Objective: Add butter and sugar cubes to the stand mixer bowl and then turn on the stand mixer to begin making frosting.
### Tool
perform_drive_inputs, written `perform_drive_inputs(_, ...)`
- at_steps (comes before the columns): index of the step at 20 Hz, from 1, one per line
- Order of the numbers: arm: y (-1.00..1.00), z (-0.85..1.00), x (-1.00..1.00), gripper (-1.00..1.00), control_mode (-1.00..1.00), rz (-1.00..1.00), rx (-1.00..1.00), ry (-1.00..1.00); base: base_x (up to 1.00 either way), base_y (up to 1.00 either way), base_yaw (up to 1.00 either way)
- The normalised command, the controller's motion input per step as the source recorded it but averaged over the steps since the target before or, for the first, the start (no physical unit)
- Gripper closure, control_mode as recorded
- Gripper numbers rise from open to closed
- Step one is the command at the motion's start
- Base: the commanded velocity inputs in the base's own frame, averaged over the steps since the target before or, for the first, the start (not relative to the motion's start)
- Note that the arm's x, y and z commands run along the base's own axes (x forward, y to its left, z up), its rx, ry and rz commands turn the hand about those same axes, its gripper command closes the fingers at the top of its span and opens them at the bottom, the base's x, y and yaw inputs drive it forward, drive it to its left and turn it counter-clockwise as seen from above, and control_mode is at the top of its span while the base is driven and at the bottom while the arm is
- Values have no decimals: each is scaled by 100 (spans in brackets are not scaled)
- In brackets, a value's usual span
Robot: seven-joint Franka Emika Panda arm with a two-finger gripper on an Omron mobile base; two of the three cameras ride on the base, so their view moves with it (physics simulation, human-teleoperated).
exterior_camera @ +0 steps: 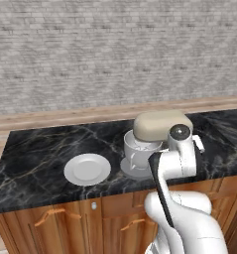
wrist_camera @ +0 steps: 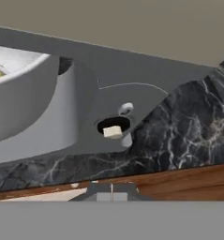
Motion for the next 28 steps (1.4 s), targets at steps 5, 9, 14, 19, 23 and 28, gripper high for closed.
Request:
perform_drive_inputs(5,3,-38,12,100,-100,0,-38,2,0,0,0)
perform_drive_inputs(9,3,-11,3,100,-100,0,-30,14,0,0,0)
perform_drive_inputs(14,0,-15,7,100,-100,-1,-18,40,0,0,0)
perform_drive_inputs(19,-3,-38,27,100,-100,0,-12,32,0,0,0)
perform_drive_inputs(23,-2,-40,27,100,-100,0,-14,12,0,0,0)
perform_drive_inputs(28,-20,-43,26,100,-100,8,-4,-1,0,0,0)
